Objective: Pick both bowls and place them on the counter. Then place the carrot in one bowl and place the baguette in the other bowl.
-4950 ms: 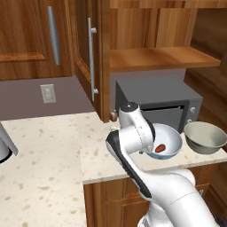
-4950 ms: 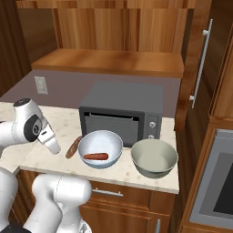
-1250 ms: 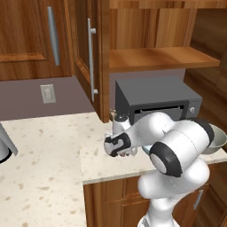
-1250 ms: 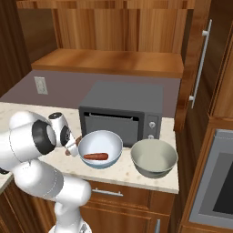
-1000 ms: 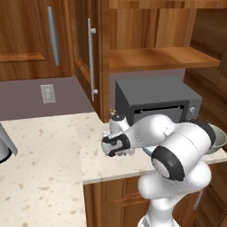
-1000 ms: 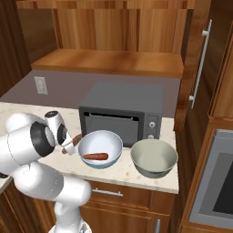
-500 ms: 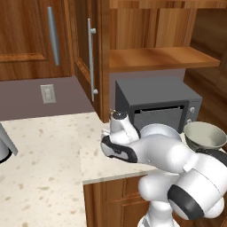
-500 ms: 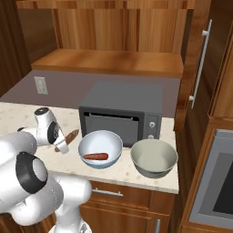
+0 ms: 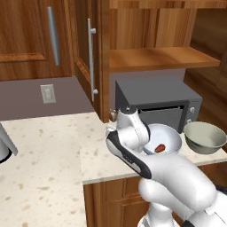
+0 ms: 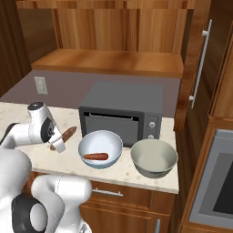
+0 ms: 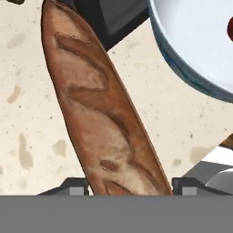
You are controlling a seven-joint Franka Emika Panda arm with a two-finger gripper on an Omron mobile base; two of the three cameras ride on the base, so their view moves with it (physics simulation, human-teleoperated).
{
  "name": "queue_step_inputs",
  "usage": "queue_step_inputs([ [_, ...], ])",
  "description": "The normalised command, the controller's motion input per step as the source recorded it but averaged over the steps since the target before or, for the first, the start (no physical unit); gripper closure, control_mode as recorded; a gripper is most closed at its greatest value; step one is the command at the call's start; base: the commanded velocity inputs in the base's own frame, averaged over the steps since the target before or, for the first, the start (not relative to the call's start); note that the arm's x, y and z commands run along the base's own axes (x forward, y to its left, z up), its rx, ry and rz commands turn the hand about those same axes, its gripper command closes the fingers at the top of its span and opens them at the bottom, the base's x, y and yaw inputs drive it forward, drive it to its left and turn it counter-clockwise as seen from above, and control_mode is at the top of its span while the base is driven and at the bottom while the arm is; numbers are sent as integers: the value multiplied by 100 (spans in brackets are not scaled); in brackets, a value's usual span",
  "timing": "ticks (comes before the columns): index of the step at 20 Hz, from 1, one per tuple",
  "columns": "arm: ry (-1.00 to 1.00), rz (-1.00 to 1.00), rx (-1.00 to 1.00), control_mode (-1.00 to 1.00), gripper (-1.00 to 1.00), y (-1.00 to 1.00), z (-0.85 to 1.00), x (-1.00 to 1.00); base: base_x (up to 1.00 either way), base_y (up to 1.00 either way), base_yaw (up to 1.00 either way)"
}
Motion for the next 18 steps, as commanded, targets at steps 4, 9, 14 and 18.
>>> queue_step_inputs([
  [4,0,0,0,-100,100,-28,36,-39,0,0,0],
  [9,1,0,0,-100,100,-41,31,-28,0,0,0],
  [14,3,0,0,-100,100,-57,28,-19,0,0,0],
  [18,10,0,0,-100,100,-57,24,-11,0,0,0],
])
